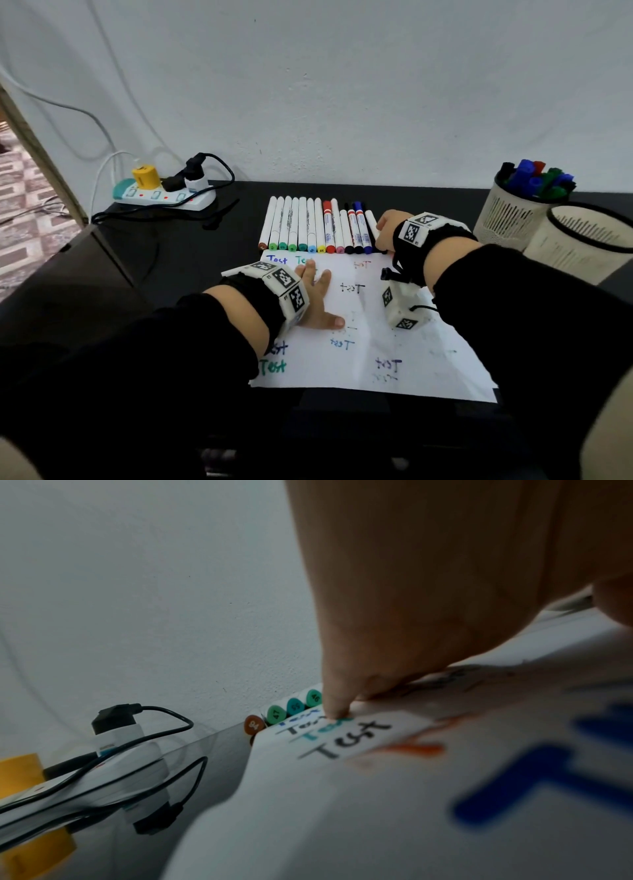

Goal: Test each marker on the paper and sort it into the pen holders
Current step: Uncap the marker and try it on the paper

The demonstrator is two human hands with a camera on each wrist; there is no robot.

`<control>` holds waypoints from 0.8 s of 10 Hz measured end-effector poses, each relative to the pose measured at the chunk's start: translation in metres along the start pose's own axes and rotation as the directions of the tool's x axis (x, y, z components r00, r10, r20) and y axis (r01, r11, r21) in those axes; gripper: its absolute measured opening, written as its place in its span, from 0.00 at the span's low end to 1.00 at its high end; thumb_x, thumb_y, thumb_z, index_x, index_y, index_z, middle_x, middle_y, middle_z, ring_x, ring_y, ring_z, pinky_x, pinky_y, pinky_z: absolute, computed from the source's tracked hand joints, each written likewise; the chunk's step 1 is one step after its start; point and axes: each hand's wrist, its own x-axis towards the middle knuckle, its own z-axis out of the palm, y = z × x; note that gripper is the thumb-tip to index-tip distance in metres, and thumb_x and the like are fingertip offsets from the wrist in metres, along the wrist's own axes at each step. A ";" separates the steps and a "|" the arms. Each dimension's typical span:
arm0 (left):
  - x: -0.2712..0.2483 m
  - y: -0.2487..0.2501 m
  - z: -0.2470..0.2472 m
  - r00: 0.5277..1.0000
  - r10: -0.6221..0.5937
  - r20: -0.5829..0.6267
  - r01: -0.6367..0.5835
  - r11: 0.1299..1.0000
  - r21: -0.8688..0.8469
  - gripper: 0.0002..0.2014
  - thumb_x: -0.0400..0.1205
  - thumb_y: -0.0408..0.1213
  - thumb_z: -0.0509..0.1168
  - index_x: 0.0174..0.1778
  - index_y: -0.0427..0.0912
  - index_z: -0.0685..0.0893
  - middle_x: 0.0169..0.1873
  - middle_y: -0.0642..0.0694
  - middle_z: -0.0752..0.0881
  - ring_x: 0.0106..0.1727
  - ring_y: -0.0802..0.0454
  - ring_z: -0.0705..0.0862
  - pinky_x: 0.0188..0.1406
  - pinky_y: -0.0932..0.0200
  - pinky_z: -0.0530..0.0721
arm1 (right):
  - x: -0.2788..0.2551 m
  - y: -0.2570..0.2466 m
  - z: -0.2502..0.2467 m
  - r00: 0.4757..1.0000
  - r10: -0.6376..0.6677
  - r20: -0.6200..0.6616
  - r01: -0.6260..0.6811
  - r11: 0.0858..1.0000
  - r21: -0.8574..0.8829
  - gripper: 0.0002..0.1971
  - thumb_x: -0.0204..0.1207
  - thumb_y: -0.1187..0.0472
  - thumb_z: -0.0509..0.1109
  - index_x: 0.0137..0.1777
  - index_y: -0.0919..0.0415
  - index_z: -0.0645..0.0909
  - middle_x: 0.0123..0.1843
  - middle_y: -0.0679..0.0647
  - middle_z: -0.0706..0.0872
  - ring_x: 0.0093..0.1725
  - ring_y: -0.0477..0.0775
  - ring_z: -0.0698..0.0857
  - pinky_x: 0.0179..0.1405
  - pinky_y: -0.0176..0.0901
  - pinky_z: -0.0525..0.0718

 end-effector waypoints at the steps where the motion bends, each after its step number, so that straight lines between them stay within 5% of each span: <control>1: 0.000 0.000 0.001 1.000 -0.003 -0.013 0.002 1.000 -0.010 0.45 0.81 0.63 0.53 0.81 0.43 0.33 0.80 0.39 0.32 0.82 0.42 0.36 0.79 0.42 0.43 | 0.015 0.004 0.005 1.000 0.009 0.021 -0.009 1.000 0.001 0.22 0.55 0.54 0.69 0.53 0.53 0.80 0.46 0.55 0.87 0.45 0.60 0.87 0.54 0.52 0.86; 2: 0.000 0.000 0.001 1.000 -0.006 -0.009 0.006 1.000 -0.009 0.46 0.81 0.63 0.53 0.81 0.43 0.33 0.80 0.39 0.32 0.82 0.42 0.36 0.79 0.43 0.43 | 0.038 0.007 0.014 0.998 0.019 0.058 -0.018 1.000 -0.021 0.21 0.51 0.53 0.66 0.48 0.52 0.81 0.43 0.55 0.87 0.43 0.60 0.87 0.53 0.52 0.86; 4: 0.001 0.000 0.000 1.000 -0.003 0.001 0.003 1.000 -0.003 0.45 0.81 0.63 0.52 0.81 0.43 0.33 0.80 0.39 0.32 0.82 0.43 0.36 0.79 0.43 0.43 | 0.019 0.000 0.008 0.999 0.030 0.045 -0.024 0.990 -0.141 0.11 0.60 0.54 0.78 0.36 0.56 0.79 0.37 0.55 0.87 0.41 0.59 0.87 0.51 0.52 0.87; 7: 0.003 0.000 0.001 1.000 0.001 -0.012 -0.001 1.000 -0.005 0.45 0.81 0.63 0.52 0.81 0.43 0.33 0.80 0.38 0.32 0.82 0.42 0.36 0.79 0.43 0.43 | -0.016 0.020 -0.008 0.998 0.063 -0.008 -0.056 0.930 0.363 0.08 0.74 0.60 0.69 0.36 0.56 0.73 0.53 0.59 0.80 0.59 0.63 0.83 0.62 0.54 0.82; 8: 0.003 0.000 0.001 1.000 -0.002 -0.017 0.002 1.000 -0.004 0.45 0.81 0.64 0.52 0.81 0.42 0.33 0.80 0.38 0.32 0.82 0.41 0.37 0.80 0.42 0.44 | -0.035 0.020 -0.017 0.990 0.135 -0.042 -0.120 0.960 0.252 0.15 0.80 0.54 0.63 0.32 0.54 0.68 0.46 0.59 0.82 0.46 0.60 0.82 0.49 0.45 0.78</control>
